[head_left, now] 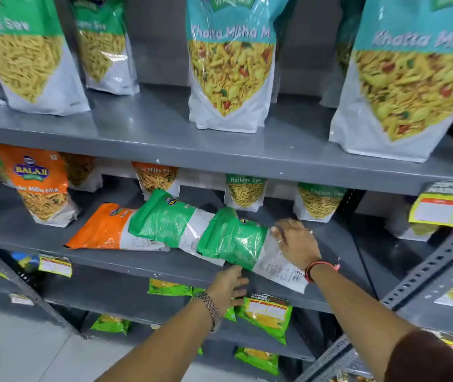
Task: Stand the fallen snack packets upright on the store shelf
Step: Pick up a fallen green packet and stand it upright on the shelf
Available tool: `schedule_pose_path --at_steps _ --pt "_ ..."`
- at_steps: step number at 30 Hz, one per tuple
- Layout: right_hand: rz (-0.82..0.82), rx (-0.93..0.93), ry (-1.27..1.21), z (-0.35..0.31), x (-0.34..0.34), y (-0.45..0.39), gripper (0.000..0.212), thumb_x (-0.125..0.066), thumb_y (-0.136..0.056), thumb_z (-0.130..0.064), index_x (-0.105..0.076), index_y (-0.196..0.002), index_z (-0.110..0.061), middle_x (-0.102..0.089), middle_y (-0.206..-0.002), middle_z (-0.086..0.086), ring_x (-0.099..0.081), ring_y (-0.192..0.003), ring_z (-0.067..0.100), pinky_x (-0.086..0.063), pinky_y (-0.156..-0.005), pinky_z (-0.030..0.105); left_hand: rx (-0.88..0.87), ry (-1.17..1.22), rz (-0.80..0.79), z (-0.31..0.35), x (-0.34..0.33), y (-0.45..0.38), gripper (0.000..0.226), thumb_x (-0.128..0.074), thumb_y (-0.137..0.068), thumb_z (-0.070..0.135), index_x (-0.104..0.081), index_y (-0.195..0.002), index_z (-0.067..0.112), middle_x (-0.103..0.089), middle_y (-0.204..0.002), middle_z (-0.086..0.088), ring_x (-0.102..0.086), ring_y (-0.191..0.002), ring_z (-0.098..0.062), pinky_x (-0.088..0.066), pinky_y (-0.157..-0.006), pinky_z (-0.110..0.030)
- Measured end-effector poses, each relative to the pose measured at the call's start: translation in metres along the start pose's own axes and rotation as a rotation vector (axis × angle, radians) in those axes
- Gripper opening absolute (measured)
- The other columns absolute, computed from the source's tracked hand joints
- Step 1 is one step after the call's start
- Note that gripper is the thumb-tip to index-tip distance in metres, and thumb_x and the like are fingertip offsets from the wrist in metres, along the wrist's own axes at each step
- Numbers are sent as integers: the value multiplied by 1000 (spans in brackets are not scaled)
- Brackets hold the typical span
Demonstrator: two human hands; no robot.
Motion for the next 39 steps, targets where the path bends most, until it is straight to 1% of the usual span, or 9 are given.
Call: schedule_pose_path --at_steps 6,10,13,16,20,24,28,34,39 --pt "-277 -379 -164 41 -47 -58 61 -22 -94 -52 -62 -102 -8 -65 -103 19 -61 -101 33 -42 -79 35 45 251 4 -8 -7 -48 33 -37 -98 19 -45 -69 8 -46 -66 -7 -40 -48 -17 -36 -37 -21" --pt "-489 -443 -265 43 -79 -80 44 -37 -94 -41 -56 -80 -4 -49 -50 2 -49 -48 17 -33 -52 27 21 356 44 -9 -7 -58 33 -37 -99 17 -47 -68 9 -42 -65 -7 -36 -54 -19 -37 -47 -25" --pt "-571 -456 -302 44 -89 -84 48 -42 -91 -33 -49 -121 4 -57 -91 13 -55 -81 30 -41 -75 35 10 366 102 -10 -3 -61 33 -42 -97 20 -53 -69 6 -50 -61 -8 -45 -54 -19 -45 -45 -23" --pt "-523 -458 -325 44 -84 -83 41 -45 -90 -23 -49 -124 0 -54 -118 18 -55 -100 29 -38 -78 27 -21 353 135 -10 -2 -62 31 -46 -95 22 -53 -68 9 -54 -64 -7 -50 -57 -16 -51 -46 -20" --pt "-418 -514 -401 68 -74 -74 22 -50 -88 -15 -52 -66 -14 -49 -68 6 -44 -57 14 -37 -57 27 -74 356 89 -13 -5 -59 25 -41 -97 18 -48 -75 9 -54 -79 -10 -54 -70 -18 -53 -64 -25" --pt "-289 -706 -697 124 -64 -36 26 -42 -93 -5 -56 -115 -2 -54 -97 10 -54 -81 15 -48 -66 20 -158 321 72 1 -6 -51 16 -35 -98 11 -47 -89 10 -58 -93 -10 -58 -76 -21 -58 -54 -27" --pt "-97 -656 -779 110 -6 -21 27 -50 -79 8 -67 -70 -10 -58 -50 -3 -50 -43 3 -43 -44 16 -256 173 98 42 -11 -45 23 -32 -97 7 -48 -87 19 -53 -102 -8 -53 -71 -20 -54 -52 -24" --pt "15 -549 -815 104 45 -17 25 -52 -88 -7 -65 -107 3 -65 -113 24 -61 -107 37 -49 -97 50 -479 -25 133 117 -20 -43 29 -37 -96 14 -45 -69 21 -56 -81 0 -53 -69 -13 -49 -65 -24" --pt "97 -566 -697 115 35 -6 23 -58 -86 -15 -69 -101 -2 -67 -112 23 -61 -108 37 -48 -97 44 -567 -133 152 134 -27 -59 10 -45 -94 16 -52 -88 13 -57 -98 -9 -53 -91 -20 -50 -91 -40"
Point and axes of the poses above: each hand's wrist, its own y-axis away from the middle knuckle, its own x-axis out of the back of the hand, z = x × y, the point moved 9 cm from there along -y, towards the middle knuckle
